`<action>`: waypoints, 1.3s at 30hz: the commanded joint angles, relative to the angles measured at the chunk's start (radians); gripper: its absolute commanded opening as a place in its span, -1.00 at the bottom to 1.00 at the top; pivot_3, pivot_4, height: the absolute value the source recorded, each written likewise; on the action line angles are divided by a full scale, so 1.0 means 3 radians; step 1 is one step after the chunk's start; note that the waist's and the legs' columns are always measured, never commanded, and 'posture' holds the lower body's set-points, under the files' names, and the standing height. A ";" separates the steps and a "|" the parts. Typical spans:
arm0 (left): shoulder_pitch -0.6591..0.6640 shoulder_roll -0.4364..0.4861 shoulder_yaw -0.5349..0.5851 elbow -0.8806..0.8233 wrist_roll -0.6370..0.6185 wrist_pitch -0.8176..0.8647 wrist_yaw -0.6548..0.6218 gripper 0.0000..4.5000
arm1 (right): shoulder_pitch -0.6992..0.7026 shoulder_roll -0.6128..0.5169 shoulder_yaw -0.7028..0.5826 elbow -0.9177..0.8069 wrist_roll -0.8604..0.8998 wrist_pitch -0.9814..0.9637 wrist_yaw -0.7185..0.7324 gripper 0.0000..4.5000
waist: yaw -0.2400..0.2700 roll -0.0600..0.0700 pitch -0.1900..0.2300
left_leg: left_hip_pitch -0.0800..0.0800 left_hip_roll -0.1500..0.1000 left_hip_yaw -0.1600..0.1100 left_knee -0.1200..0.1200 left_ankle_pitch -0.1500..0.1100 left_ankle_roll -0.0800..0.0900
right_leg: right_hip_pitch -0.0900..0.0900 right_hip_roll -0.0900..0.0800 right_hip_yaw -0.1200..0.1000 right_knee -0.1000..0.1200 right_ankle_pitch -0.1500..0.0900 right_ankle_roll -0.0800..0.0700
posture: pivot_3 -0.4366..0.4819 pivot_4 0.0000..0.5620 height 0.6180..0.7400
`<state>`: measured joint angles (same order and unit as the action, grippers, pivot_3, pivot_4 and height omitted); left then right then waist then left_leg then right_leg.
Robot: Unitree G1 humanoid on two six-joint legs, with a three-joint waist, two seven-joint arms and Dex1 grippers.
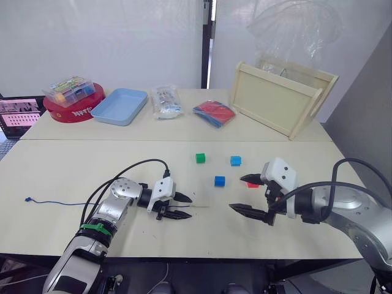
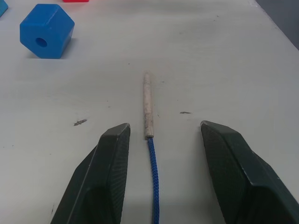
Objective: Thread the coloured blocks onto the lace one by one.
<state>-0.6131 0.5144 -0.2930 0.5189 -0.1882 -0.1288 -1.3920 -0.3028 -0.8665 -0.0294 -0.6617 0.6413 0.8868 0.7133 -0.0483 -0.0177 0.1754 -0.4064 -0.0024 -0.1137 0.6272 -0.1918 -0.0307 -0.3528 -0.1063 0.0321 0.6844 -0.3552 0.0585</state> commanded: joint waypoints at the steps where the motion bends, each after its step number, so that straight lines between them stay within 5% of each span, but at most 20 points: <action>1: 0.0039 -0.0002 -0.0039 0.0114 0.0195 0.0091 0.0106 0.13 | -0.0032 -0.0021 -0.0091 -0.0113 0.0021 -0.0001 -0.0032 1.00 | 0.0003 0.0000 0.0000 | 0.0000 0.0000 0.0000 0.0000 0.0000 0.0000 | 0.0000 0.0000 0.0000 0.0000 0.0000 0.0000 | -0.05 -0.47 1.00; 8: 0.0071 -0.0209 -0.0030 0.0037 0.0173 0.0161 0.0191 -0.98 | -0.0032 -0.0031 -0.0081 -0.0116 0.0018 0.0006 -0.0055 1.00 | 0.0026 -0.0001 0.0000 | -0.0003 -0.0001 0.0000 0.0001 0.0000 0.0000 | 0.0001 -0.0001 0.0000 -0.0002 0.0000 0.0000 | -0.05 -0.47 1.00; 17: 0.0129 -0.0189 0.0134 -0.0235 -0.0002 0.0223 0.0069 -0.98 | -0.0010 -0.0069 -0.0146 -0.0114 0.0064 0.0032 -0.0054 1.00 | 0.0027 -0.0001 0.0000 | -0.0004 -0.0002 0.0000 0.0000 0.0000 0.0001 | 0.0001 -0.0002 0.0000 -0.0006 0.0000 0.0000 | -0.05 -0.47 1.00; 22: 0.0160 -0.0161 0.0305 -0.0593 -0.0293 0.0455 -0.0031 -0.98 | 0.0369 -0.0057 -0.0618 -0.0196 0.0191 0.0059 -0.0103 1.00 | 0.0031 -0.0002 0.0000 | -0.0010 -0.0002 0.0000 0.0000 -0.0001 0.0001 | -0.0002 -0.0001 0.0000 -0.0006 0.0000 0.0000 | -0.05 -0.47 1.00; 31: 0.0234 -0.0059 0.0447 -0.1191 -0.0592 0.0843 -0.0044 -0.98 | 0.1560 0.0842 -0.1609 -0.0069 -0.0272 -0.0688 -0.0737 1.00 | 0.0040 -0.0002 0.0000 | -0.0010 -0.0004 0.0001 -0.0001 -0.0001 0.0001 | -0.0002 -0.0002 0.0005 -0.0008 0.0000 0.0000 | -0.05 -0.47 1.00; 39: 0.0270 0.0067 0.0504 -0.1445 -0.0718 0.1103 -0.0043 -0.98 | 0.1318 0.1237 -0.1353 0.0532 -0.0807 -0.1259 -0.1148 1.00 | -0.0022 0.0000 0.0000 | 0.0008 0.0002 0.0014 -0.0005 -0.0001 0.0001 | -0.0001 0.0005 0.0023 0.0001 0.0001 -0.0001 | -0.05 -0.47 1.00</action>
<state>-0.5343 0.5177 -0.1711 0.1316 -0.3709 0.1832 -1.3982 0.1109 -0.4883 -0.4629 -0.5356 0.4413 0.5565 0.3800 -0.0549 -0.0178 0.1753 -0.4042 -0.0021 -0.1096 0.6257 -0.1920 -0.0303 -0.3532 -0.1050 0.0391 0.6846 -0.3551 0.0583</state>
